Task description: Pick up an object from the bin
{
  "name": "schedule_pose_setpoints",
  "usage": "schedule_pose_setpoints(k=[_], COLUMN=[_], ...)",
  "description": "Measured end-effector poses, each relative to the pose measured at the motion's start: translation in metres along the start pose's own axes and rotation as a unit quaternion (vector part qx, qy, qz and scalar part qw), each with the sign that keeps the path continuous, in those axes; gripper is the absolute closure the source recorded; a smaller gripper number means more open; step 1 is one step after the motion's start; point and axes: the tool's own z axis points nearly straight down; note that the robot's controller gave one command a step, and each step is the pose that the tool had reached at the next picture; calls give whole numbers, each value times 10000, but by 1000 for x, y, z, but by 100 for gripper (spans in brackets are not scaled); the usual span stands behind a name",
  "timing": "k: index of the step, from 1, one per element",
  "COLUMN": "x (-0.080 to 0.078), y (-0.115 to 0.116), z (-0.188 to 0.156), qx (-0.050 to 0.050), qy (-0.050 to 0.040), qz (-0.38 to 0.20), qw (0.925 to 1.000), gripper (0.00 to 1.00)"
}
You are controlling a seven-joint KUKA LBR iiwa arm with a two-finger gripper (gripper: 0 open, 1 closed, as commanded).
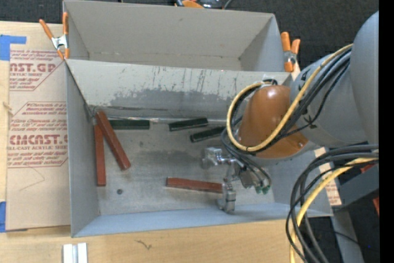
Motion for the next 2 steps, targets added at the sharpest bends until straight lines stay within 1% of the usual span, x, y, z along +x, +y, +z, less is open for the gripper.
schedule_pose_setpoints(k=[1, 2], x=[-1, -32], y=[0, 6], z=[-3, -157], qx=[4, 13], qy=[-9, -67], qz=[-2, 26], qw=[10000, 10000], gripper=[100, 100])
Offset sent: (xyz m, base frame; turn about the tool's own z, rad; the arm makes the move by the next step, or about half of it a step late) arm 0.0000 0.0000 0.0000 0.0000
